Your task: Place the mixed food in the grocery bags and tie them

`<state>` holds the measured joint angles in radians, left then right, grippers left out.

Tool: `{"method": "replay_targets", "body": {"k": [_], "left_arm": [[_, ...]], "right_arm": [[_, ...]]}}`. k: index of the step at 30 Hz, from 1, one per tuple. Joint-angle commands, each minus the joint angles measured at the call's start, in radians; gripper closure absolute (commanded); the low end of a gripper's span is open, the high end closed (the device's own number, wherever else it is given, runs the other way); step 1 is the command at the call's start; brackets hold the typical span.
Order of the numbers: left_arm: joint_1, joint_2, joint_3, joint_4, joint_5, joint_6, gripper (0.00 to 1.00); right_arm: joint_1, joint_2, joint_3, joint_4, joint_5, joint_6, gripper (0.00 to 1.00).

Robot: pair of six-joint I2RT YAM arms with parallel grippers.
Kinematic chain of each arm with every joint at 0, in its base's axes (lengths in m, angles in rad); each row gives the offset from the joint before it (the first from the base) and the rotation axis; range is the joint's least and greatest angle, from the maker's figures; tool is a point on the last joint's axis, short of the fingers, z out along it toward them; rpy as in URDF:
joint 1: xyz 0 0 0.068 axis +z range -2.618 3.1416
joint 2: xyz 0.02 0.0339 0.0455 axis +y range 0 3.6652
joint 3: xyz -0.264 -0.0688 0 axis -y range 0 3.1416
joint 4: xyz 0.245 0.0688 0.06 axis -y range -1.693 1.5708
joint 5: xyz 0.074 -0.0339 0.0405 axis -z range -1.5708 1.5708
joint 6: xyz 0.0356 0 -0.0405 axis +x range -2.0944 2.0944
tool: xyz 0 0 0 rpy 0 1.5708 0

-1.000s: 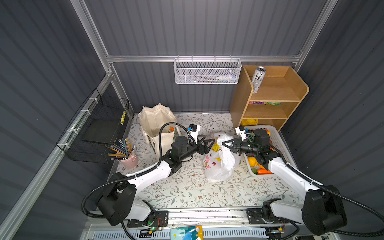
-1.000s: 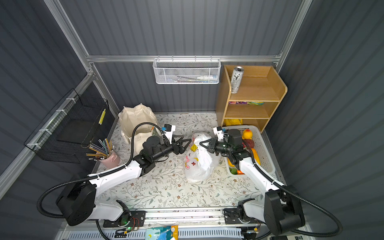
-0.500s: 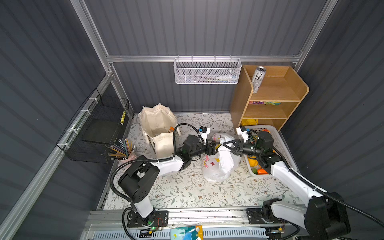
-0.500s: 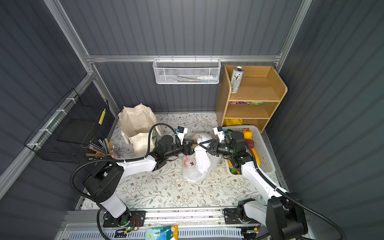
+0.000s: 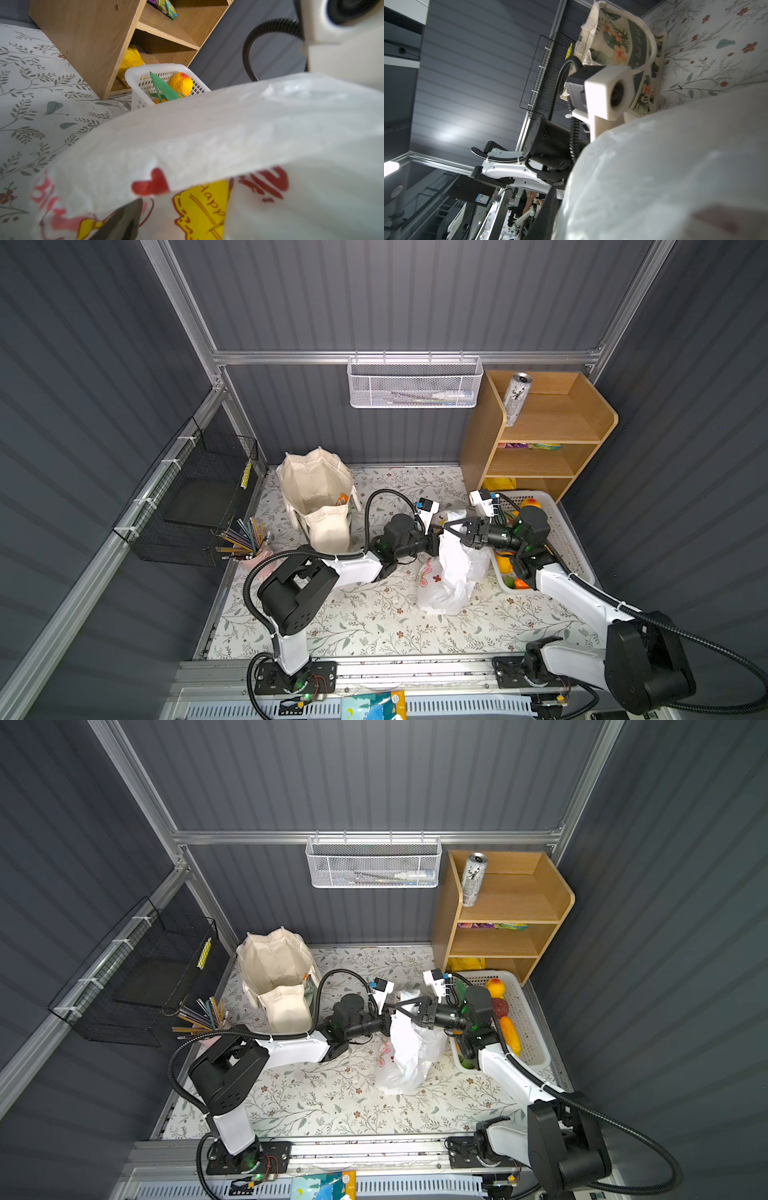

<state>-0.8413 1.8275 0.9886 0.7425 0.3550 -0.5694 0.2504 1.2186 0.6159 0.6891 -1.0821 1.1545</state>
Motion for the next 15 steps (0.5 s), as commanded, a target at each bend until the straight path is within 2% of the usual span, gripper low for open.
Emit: {"method": "replay_targets", "body": {"k": [1,6,9,12,14,15], "left_arm": [[-0.011,0.035,0.036,0.011,0.028,0.009,0.24],[-0.031,0.059,0.075,-0.038,0.031,0.039,0.24],[-0.034,0.061,0.084,-0.060,0.015,0.046,0.24],[-0.033,0.024,0.058,-0.091,-0.059,0.061,0.23],[-0.031,-0.022,0.023,-0.127,-0.126,0.083,0.21],[-0.030,-0.047,0.003,-0.132,-0.157,0.090,0.20]], "right_arm": [[0.008,0.005,0.013,0.104,-0.029,0.007,0.68],[0.022,0.032,0.022,0.132,-0.012,0.006,0.65],[0.026,0.041,0.028,0.147,-0.008,0.007,0.67],[0.025,0.034,0.033,0.161,-0.012,0.007,0.80],[0.021,0.028,0.038,0.156,-0.018,0.006,0.97],[0.019,0.026,0.039,0.156,-0.024,0.007,1.00]]}}
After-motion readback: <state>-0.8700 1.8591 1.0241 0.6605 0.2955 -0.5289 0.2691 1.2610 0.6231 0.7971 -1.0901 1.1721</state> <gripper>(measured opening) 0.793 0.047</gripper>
